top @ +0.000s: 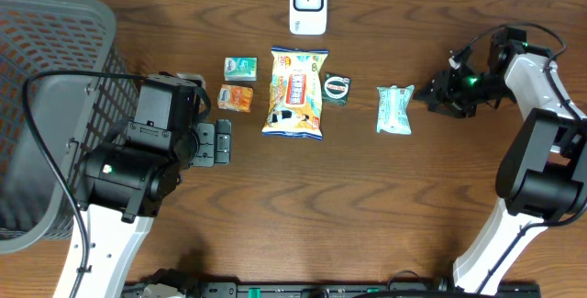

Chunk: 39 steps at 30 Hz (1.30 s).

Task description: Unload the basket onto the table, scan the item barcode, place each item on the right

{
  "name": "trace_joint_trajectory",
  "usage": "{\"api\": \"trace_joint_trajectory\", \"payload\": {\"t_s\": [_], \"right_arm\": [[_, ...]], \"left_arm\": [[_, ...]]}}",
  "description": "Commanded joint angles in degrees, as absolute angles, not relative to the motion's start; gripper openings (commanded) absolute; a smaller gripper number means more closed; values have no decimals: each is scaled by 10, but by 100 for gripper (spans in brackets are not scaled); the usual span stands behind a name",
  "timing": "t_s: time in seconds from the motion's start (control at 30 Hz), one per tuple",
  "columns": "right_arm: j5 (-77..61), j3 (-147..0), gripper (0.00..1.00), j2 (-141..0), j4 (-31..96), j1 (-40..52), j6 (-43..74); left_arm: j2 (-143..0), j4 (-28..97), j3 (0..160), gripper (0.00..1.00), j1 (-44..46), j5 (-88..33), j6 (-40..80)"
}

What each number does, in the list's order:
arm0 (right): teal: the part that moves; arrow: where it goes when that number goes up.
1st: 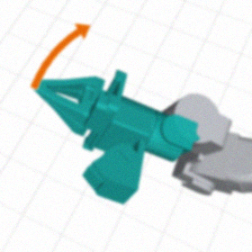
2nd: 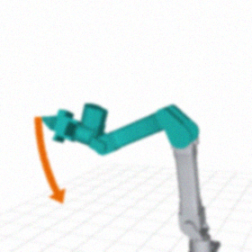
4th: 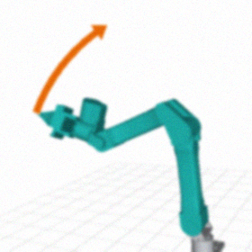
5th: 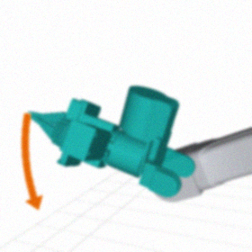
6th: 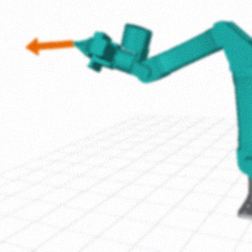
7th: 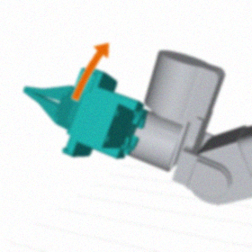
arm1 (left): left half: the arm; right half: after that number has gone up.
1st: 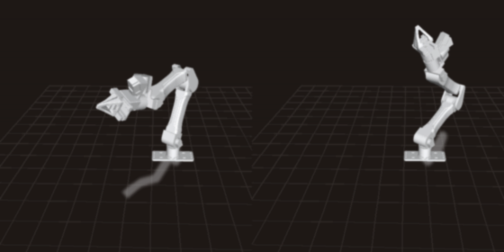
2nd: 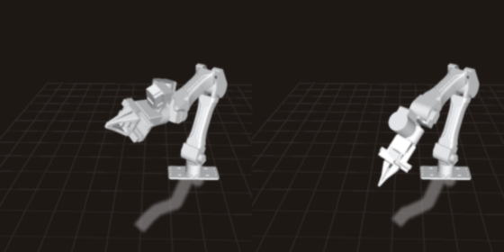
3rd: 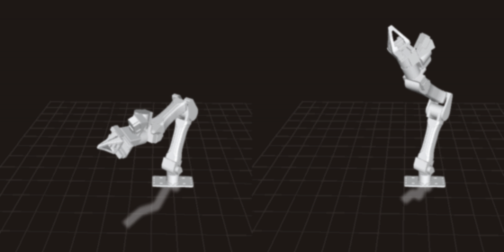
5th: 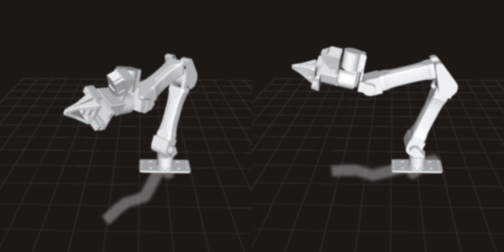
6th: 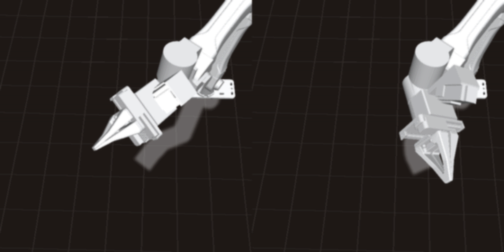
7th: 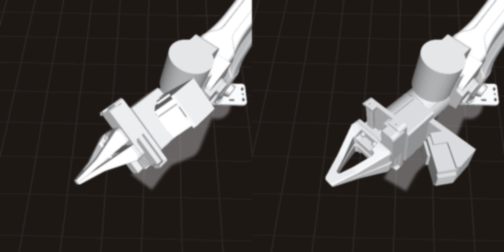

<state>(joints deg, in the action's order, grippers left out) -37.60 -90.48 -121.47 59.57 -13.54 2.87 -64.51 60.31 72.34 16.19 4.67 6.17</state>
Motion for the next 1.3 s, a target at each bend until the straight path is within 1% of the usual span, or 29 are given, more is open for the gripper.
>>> {"api": "trace_joint_trajectory", "payload": {"t_s": [0.0, 0.17, 0.23, 0.3, 0.47, 0.57, 0.77, 0.8, 0.83, 1.0, 1.07, 1.1, 1.27], "right_arm": [[-372, -903, 57, -1214, 600, -121, 9], [-315, -877, 64, -1214, 587, -95, 14], [-305, -864, 71, -1214, 573, -86, 17], [-303, -849, 75, -1214, 554, -79, 17], [-303, -818, 77, -1214, 504, -78, 50], [-317, -799, 67, -1214, 468, -78, 68], [-366, -762, 61, -1214, 419, -78, 68], [-366, -756, 60, -1214, 415, -78, 68], [-366, -750, 56, -1214, 413, -78, 68], [-366, -718, 27, -1214, 396, -78, 68], [-366, -711, 12, -1214, 396, -78, 68], [-367, -710, 1, -1214, 396, -78, 65], [-427, -715, 1, -1214, 392, -78, 34]], "left_arm": [[-647, 606, 731, 98, 162, 50, 61], [-647, 606, 731, 98, 162, 50, 61], [-647, 606, 731, 98, 162, 50, 61], [-647, 606, 731, 98, 162, 50, 61], [-647, 606, 731, 98, 162, 50, 61], [-647, 606, 731, 98, 162, 50, 61], [-647, 606, 731, 98, 162, 50, 61], [-647, 606, 731, 98, 162, 50, 61], [-647, 606, 731, 98, 162, 50, 61], [-647, 606, 731, 98, 162, 50, 61], [-647, 606, 731, 98, 162, 50, 61], [-647, 606, 731, 98, 162, 50, 61], [-647, 606, 731, 98, 162, 50, 61]]}}
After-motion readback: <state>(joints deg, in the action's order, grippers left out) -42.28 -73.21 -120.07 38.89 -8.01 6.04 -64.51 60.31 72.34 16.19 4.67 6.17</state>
